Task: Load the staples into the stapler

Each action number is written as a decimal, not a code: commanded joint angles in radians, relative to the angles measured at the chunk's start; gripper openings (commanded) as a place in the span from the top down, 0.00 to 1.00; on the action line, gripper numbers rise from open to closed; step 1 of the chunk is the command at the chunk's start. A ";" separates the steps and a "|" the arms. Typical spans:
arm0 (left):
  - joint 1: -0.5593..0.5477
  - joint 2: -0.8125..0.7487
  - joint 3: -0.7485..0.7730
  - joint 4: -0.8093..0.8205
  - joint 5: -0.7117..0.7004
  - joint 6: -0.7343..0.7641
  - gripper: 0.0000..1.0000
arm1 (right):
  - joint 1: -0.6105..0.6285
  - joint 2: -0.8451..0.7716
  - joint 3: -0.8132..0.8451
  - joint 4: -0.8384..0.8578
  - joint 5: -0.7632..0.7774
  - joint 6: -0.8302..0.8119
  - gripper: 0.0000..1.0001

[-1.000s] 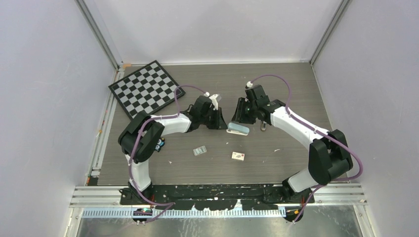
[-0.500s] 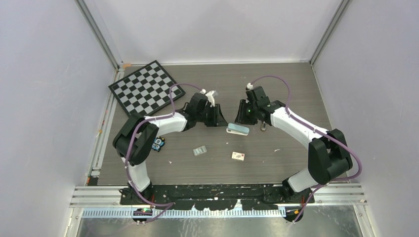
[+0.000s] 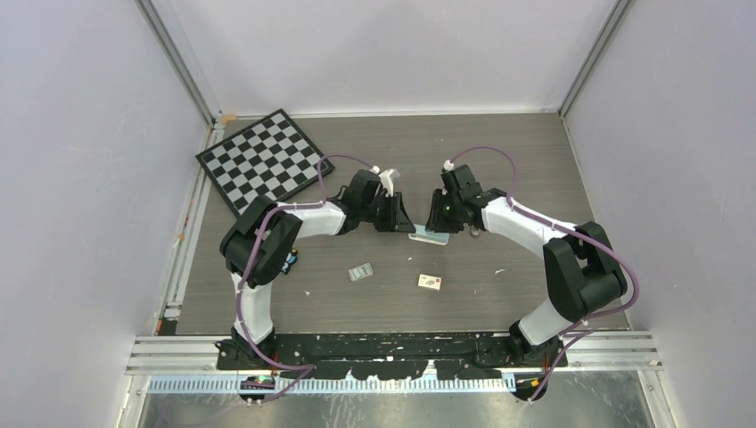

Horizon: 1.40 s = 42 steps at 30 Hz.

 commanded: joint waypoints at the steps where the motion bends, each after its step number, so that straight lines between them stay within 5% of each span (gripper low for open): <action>1: -0.005 0.031 0.035 -0.136 -0.106 0.052 0.77 | -0.003 0.011 -0.058 0.018 0.059 -0.002 0.67; 8: -0.054 0.035 -0.001 -0.222 -0.176 0.093 0.86 | -0.003 0.012 -0.103 0.045 0.056 0.011 0.67; 16: -0.040 -0.027 0.036 -0.227 -0.143 0.084 0.83 | -0.002 -0.065 -0.016 -0.026 0.048 -0.049 0.63; 28: 0.171 -0.418 0.109 -0.495 -0.175 0.163 0.62 | -0.001 -0.064 0.126 -0.110 -0.106 -0.266 0.30; 42: 0.231 -0.844 -0.183 -0.650 -0.186 0.241 0.59 | 0.106 0.195 0.260 -0.176 0.006 -0.491 0.32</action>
